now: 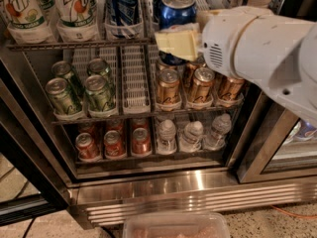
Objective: Pick pepsi can from top shelf of fridge
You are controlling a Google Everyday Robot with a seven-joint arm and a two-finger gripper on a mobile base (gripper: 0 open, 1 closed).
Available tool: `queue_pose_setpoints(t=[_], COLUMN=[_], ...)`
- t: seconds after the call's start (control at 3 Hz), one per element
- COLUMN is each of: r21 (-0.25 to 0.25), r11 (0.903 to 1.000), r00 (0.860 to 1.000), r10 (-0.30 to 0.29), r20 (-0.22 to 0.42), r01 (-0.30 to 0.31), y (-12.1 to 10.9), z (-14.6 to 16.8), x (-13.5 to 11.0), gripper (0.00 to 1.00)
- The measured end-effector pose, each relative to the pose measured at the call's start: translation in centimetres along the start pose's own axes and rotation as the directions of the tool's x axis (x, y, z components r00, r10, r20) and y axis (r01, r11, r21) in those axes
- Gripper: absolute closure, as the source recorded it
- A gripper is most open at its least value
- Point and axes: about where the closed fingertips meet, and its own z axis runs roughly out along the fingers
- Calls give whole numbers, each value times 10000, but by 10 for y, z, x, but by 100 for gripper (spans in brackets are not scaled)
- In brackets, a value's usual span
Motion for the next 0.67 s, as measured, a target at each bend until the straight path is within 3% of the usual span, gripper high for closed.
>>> queue_pose_setpoints(t=[0.33, 0.67], r21=[-902, -1519], r11=[9959, 9882], r00=[9971, 9930], r10=[-161, -348], r20=[-740, -1132], r01=[94, 173], y=[-5, 9], z=[-11, -16], x=[12, 20], gripper=[100, 100])
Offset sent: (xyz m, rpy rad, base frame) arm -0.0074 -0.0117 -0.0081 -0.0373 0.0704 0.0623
